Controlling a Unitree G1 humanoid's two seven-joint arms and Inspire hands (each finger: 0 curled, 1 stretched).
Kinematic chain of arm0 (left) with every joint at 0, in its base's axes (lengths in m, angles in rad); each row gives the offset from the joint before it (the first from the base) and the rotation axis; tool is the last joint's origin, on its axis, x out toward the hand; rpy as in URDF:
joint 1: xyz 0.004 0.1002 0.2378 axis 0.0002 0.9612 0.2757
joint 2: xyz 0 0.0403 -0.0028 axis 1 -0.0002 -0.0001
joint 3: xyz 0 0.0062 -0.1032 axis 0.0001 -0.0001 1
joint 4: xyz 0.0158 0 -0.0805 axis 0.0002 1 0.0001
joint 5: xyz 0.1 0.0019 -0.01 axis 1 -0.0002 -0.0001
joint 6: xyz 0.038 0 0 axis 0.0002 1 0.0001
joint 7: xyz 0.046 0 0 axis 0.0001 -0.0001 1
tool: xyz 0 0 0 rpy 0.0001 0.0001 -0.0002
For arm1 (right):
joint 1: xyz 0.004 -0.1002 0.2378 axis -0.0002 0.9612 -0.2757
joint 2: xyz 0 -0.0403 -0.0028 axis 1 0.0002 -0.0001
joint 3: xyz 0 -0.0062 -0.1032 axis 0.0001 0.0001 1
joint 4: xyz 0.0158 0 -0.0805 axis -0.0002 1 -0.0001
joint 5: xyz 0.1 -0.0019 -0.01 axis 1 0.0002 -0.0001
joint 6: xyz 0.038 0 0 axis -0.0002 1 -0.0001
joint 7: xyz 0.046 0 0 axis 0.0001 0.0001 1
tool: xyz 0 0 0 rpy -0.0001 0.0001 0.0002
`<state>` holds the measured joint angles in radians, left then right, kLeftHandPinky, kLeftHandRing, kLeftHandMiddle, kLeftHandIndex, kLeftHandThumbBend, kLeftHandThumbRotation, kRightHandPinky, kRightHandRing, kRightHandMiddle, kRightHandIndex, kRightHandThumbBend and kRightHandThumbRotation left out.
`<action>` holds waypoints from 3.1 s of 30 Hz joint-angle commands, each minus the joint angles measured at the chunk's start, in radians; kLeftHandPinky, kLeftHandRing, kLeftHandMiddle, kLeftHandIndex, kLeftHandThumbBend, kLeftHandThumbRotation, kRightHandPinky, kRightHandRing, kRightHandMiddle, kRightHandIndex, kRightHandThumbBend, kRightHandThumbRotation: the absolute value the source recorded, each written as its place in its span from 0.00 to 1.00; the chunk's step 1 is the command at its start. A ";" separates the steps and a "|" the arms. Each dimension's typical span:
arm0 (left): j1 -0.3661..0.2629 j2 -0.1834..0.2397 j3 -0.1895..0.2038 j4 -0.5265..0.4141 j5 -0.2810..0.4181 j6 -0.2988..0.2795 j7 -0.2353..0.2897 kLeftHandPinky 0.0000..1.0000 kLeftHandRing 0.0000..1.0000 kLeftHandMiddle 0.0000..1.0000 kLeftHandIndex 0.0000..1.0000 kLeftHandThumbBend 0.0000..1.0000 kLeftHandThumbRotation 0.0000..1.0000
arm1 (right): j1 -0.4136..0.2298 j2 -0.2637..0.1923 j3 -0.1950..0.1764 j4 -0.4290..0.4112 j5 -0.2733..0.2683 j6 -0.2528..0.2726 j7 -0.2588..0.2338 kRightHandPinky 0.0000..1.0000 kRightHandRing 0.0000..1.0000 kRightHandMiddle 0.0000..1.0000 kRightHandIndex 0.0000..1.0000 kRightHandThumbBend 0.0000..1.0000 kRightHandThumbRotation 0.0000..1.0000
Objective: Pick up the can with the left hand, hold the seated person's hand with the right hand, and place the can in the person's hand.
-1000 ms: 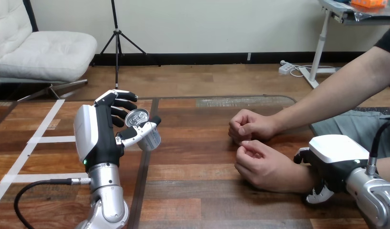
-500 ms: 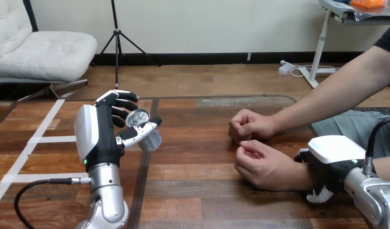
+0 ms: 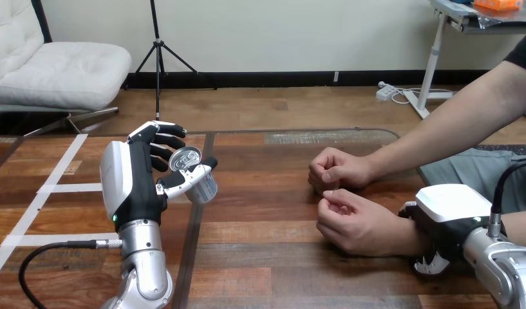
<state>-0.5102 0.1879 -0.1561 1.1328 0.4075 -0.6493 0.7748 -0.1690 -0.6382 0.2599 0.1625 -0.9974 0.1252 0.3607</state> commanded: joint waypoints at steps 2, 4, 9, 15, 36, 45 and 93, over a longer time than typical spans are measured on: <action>-0.056 0.021 0.011 -0.064 0.007 -0.021 0.011 0.39 0.44 0.51 0.53 0.70 0.00 | -0.040 -0.014 0.017 0.030 -0.006 0.014 -0.016 0.77 0.82 0.84 0.82 0.81 0.08; -0.056 0.021 0.010 -0.065 0.009 -0.019 0.012 0.38 0.43 0.50 0.53 0.70 0.00 | -0.040 -0.014 0.017 0.030 -0.004 0.016 -0.017 0.77 0.82 0.84 0.82 0.81 0.08; -0.056 0.020 0.011 -0.065 0.008 -0.022 0.011 0.38 0.43 0.50 0.53 0.70 0.00 | -0.040 -0.008 0.016 0.035 -0.001 0.030 -0.025 0.76 0.81 0.83 0.81 0.81 0.05; -0.056 0.020 0.011 -0.066 0.008 -0.022 0.009 0.38 0.43 0.50 0.53 0.69 0.00 | -0.046 -0.005 0.018 0.053 0.010 0.034 -0.031 0.76 0.80 0.83 0.81 0.80 0.04; -0.057 0.020 0.009 -0.067 0.012 -0.016 0.013 0.38 0.43 0.51 0.53 0.69 0.00 | -0.065 0.010 0.022 0.161 0.061 -0.020 -0.184 0.27 0.35 0.45 0.61 0.82 0.00; -0.056 0.021 0.009 -0.068 0.013 -0.020 0.013 0.38 0.43 0.50 0.53 0.69 0.00 | -0.066 0.014 0.015 0.187 0.094 -0.032 -0.239 0.24 0.33 0.42 0.53 0.78 0.00; -0.060 0.018 0.016 -0.063 0.014 -0.024 0.007 0.39 0.44 0.51 0.53 0.69 0.00 | -0.061 -0.005 -0.006 0.188 0.190 -0.119 -0.333 0.32 0.40 0.47 0.48 0.86 0.00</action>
<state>-0.5102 0.1888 -0.1462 1.1310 0.4154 -0.6492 0.7744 -0.2107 -0.6385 0.2670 0.3546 -0.8408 0.0284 0.0346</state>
